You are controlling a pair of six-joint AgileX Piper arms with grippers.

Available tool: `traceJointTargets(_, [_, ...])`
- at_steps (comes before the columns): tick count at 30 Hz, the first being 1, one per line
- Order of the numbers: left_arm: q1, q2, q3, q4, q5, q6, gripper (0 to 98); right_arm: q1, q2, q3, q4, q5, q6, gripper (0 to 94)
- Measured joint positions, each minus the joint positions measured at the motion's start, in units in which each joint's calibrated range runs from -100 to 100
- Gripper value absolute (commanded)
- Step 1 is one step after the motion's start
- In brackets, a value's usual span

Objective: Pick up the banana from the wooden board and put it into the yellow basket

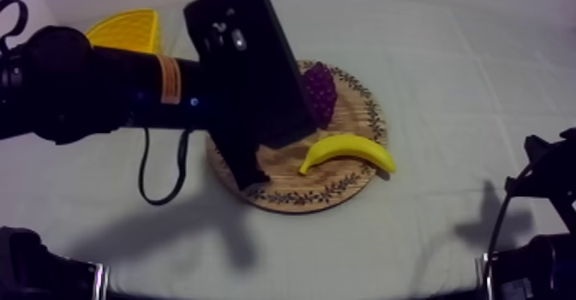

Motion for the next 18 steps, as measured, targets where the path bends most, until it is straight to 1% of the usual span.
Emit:
traceJointTargets(1, [-0.01,0.12,0.26,0.0,0.21,0.11,5.2,0.0,0.0,0.0,0.0,0.0,0.0,0.3])
traceJointTargets(2, [0.05,0.14,0.46,0.0,0.11,0.18,13.5,0.0,0.0,0.0,0.0,0.0,0.0,0.3])
traceJointTargets(3, [0.08,0.14,0.73,0.0,-0.05,0.3,26.3,0.0,0.0,0.0,0.0,0.0,0.0,0.3])
traceJointTargets(4, [0.14,0.19,1.06,-0.05,-0.35,0.43,41.9,0.0,0.0,0.0,0.0,0.0,0.0,0.3])
traceJointTargets(5, [0.19,0.33,1.38,-0.29,-0.53,0.68,54.3,0.0,0.0,0.0,0.0,0.0,0.0,0.3])
traceJointTargets(6, [0.35,0.42,1.55,-0.66,-0.15,0.98,62.6,0.0,0.0,0.0,0.0,0.0,0.0,0.3])
traceJointTargets(7, [0.56,0.42,1.34,-1.37,0.57,1.5,68.2,0.0,0.0,0.0,0.0,0.0,0.0,0.3])
traceJointTargets(8, [0.73,0.42,0.8,-1.98,1.38,2.1,71.6,0.0,0.0,0.0,0.0,0.0,0.0,0.3])
traceJointTargets(10, [0.77,0.42,0.07,-2.88,2.78,3.27,74.3,0.0,0.0,0.0,0.0,0.0,0.0,0.3])
traceJointTargets(12, [0.37,0.48,-0.4,-2.93,3.66,4.34,74.2,0.0,0.0,0.0,0.0,0.0,0.0,0.3])
traceJointTargets(14, [0.37,0.48,0.03,-3.21,3.14,4.91,74.1,0.0,0.0,0.0,0.0,0.0,0.0,0.3])
traceJointTargets(18, [0.35,1.44,0.77,-3.27,1.83,5.02,74.4,0.0,0.0,0.0,0.0,0.0,0.0,0.3])
